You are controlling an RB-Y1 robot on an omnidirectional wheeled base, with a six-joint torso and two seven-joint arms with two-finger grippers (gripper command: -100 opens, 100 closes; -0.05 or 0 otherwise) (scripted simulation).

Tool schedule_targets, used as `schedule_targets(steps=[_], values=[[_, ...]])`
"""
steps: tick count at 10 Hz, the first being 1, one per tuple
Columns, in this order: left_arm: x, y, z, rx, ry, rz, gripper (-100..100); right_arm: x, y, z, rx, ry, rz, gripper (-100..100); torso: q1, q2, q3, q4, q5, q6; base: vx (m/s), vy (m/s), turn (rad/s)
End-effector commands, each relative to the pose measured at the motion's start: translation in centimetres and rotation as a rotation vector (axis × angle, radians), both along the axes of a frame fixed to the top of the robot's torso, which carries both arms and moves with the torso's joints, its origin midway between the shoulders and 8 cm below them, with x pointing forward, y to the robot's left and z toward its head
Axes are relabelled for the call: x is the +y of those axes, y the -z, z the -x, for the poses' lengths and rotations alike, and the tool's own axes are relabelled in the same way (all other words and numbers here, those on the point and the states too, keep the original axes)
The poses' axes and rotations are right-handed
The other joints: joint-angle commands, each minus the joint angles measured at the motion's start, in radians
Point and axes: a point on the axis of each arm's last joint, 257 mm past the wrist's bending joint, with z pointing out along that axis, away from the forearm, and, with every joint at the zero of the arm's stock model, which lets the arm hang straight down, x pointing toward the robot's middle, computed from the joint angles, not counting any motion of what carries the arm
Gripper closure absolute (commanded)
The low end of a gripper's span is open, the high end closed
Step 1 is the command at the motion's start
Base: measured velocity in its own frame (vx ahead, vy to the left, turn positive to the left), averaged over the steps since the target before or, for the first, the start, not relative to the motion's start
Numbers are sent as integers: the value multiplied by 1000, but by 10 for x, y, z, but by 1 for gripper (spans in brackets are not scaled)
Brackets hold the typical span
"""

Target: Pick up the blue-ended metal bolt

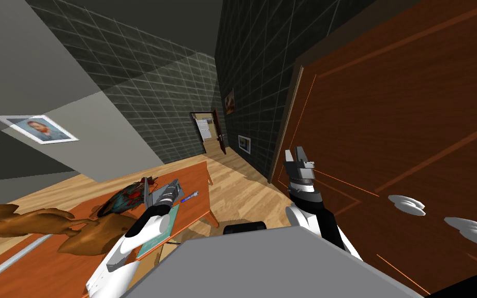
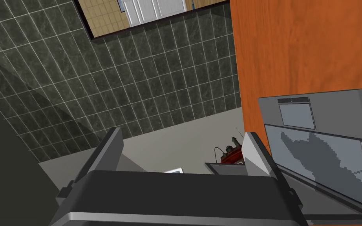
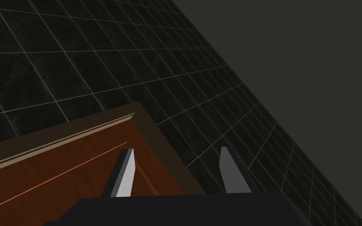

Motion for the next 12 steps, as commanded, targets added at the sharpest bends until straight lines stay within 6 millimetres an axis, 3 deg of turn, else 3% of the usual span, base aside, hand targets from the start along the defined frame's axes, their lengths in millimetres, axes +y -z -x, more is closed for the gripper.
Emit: schedule_targets(steps=[1,4,6,9,11,12], values=[[18,21,10,59,-40,34,-100,0,0,0,0,0,0,0,0,0,0,0,0,0,9,4,-185],[33,44,22,124,-76,75,-100,0,0,0,0,0,0,0,1,0,0,0,0,0,10,10,-107],[56,73,42,197,-137,144,-100,0,0,0,0,0,0,0,1,-1,0,0,0,0,22,26,-205],[66,104,62,273,-179,206,-100,0,0,0,0,0,0,0,2,-1,-1,0,0,0,20,31,-109],[79,139,91,347,-244,299,-100,0,0,0,0,0,0,0,2,-1,-1,0,1,0,34,40,-166],[78,142,92,358,-244,305,-100,0,0,0,0,0,0,0,3,-2,-1,0,1,0,29,45,-108]])
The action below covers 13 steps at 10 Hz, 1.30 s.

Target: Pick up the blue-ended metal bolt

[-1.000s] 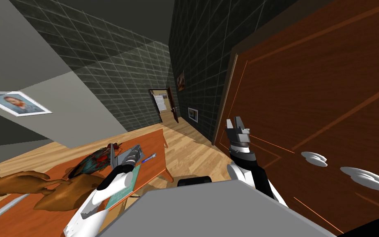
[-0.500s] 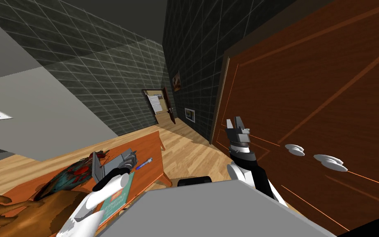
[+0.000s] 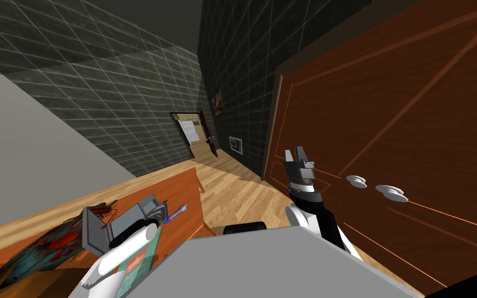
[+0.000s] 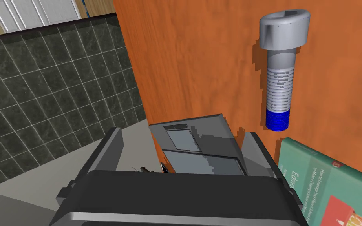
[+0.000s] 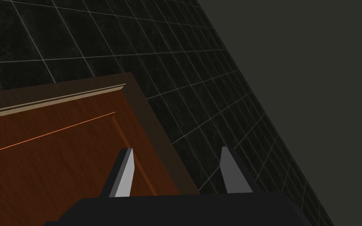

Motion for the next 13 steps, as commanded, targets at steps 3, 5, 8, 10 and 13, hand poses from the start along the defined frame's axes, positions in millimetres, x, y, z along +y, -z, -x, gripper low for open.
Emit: schedule_targets(steps=[3,5,8,10,13], values=[[5,39,34,80,-73,111,-100,0,0,0,0,0,0,0,0,1,0,0,0,0,24,43,-114],[5,55,49,112,-104,161,-100,0,0,0,0,0,0,0,0,0,0,0,0,0,28,49,-105],[-1,93,87,186,-185,294,-100,0,0,0,0,0,0,0,3,-1,-1,0,1,0,45,82,-177],[-3,103,98,205,-208,332,-100,0,0,0,0,0,0,0,2,-1,0,0,0,0,33,70,-85],[-11,124,125,252,-264,421,-100,0,0,0,0,0,0,0,-1,0,0,0,0,0,26,44,-103]])
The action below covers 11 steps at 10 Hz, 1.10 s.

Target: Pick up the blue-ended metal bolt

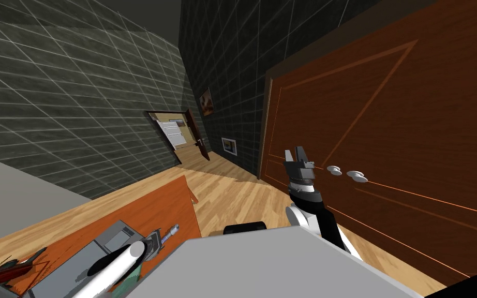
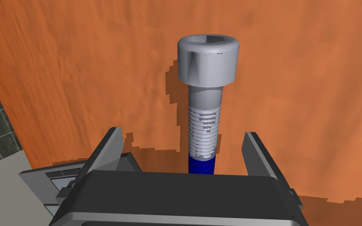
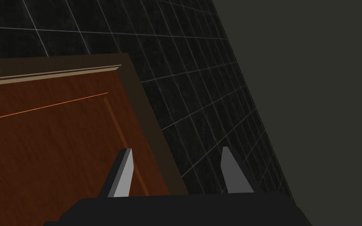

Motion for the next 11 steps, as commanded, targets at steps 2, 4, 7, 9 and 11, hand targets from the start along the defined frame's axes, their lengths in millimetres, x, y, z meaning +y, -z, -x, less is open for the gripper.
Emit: schedule_targets(steps=[2,4,7,9,11], values=[[-5,13,17,31,-35,57,-100,0,0,0,0,0,0,0,0,0,0,0,0,0,20,49,-72],[-5,11,14,26,-30,47,0,0,0,0,0,0,0,0,-2,1,1,0,0,0,2,9,-5],[-45,24,-4,33,36,46,-100,0,0,0,0,0,0,0,1,-1,-1,0,0,-1,54,83,196],[-62,28,-11,32,62,46,-100,0,0,0,0,0,0,0,2,-3,-2,-1,0,0,61,82,117],[-79,31,-19,30,87,45,-100,0,0,0,0,0,0,0,-1,-2,-1,0,0,0,40,9,127]])
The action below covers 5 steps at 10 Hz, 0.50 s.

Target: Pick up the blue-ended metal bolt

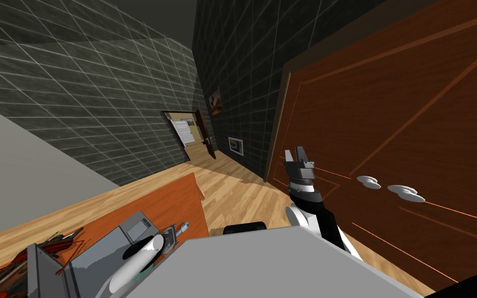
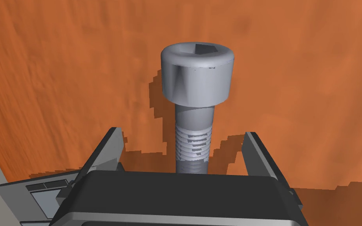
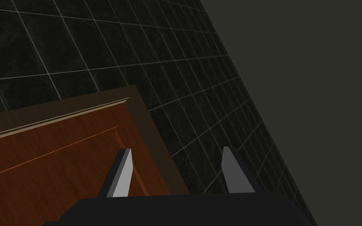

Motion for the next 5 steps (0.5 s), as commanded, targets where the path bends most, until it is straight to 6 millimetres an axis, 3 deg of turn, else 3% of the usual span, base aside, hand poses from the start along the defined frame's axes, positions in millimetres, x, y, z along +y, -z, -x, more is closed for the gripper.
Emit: schedule_targets(steps=[1,2,5], values=[[0,0,0,0,0,0,-100,0,0,0,0,0,0,0,0,0,0,0,0,0,14,-9,21],[-1,0,0,0,1,0,100,0,0,0,0,0,0,0,0,1,1,0,0,0,0,0,0],[-1,0,-1,-1,0,1,100,0,0,0,0,0,0,0,1,2,1,0,0,0,0,0,0]])
